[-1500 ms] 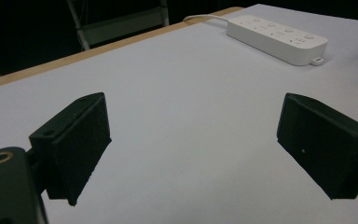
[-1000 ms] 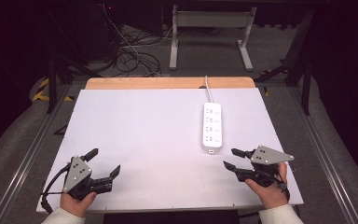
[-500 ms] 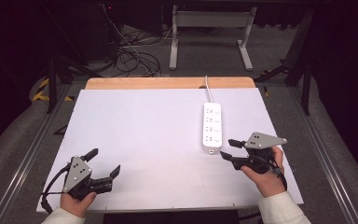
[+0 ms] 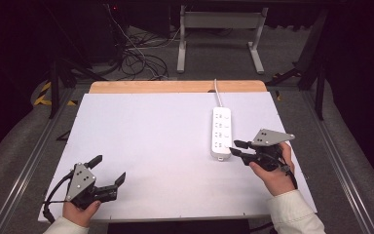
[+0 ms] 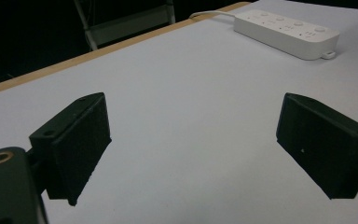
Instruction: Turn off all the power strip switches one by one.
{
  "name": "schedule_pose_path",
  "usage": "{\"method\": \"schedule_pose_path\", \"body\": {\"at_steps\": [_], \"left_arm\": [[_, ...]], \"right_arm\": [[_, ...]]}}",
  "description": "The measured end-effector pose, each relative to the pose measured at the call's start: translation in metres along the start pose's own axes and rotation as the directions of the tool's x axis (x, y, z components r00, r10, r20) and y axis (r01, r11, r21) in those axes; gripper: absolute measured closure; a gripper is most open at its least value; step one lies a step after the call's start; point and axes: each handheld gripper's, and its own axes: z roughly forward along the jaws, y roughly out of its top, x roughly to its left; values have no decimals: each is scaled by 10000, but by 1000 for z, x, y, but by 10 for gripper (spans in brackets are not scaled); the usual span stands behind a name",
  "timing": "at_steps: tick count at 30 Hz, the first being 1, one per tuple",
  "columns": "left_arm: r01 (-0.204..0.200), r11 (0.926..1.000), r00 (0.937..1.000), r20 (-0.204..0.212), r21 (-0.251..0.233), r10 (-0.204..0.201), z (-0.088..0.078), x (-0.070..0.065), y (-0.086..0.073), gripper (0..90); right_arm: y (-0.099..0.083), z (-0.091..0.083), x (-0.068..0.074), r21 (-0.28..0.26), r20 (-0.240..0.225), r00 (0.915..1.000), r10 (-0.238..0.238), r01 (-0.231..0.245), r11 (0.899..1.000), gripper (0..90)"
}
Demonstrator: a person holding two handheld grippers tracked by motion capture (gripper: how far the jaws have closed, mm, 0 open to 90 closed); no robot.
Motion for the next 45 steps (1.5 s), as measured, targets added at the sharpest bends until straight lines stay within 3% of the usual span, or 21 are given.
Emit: {"method": "schedule_pose_path", "body": {"at_steps": [3, 5, 7, 12, 13, 14, 23, 27, 33, 45], "left_arm": [[-3, 10000, 10000, -22, -44, 3, 0, 0, 0, 104], [2, 10000, 10000, -10, 0, -2, 0, 0, 0, 104], [-4, 10000, 10000, -12, 3, 4, 0, 0, 0, 104], [22, 10000, 10000, -6, -4, -22, 0, 0, 0, 104], [25, 10000, 10000, -6, -11, -25, 0, 0, 0, 104], [24, 10000, 10000, -11, -9, -24, 0, 0, 0, 104], [7, 10000, 10000, -19, 4, -7, 0, 1, 0, 103], [23, 10000, 10000, -8, 12, -23, 0, 1, -1, 103], [12, 10000, 10000, 16, 41, -12, 1, 1, -1, 103], [1, 9999, 10000, 10, 105, -1, 2, 1, -1, 103]], "right_arm": [[7, 1, -2, 378, -13, 10000, -83, 83, 9992, 867], [12, 3, -3, 580, -176, 9998, -89, 99, 9983, 900], [16, 7, -6, 726, -480, 9988, 55, -21, 9974, 900], [23, 17, -12, 1288, -306, 9993, 226, -185, 9915, 900], [22, 20, -15, 1605, -507, 9941, 954, -862, 9833, 900], [22, 22, -18, 1688, -568, 9903, 1272, -1160, 9788, 900], [20, 44, -37, 2248, -243, 9881, 1519, -1427, 9639, 900], [18, 53, -41, 2613, -143, 9849, 1726, -1630, 9514, 900], [14, 65, -46, 3079, -172, 9834, 1806, -1666, 9367, 900], [11, 82, -47, 3836, 37, 9884, 1516, -1414, 9126, 900]]}}
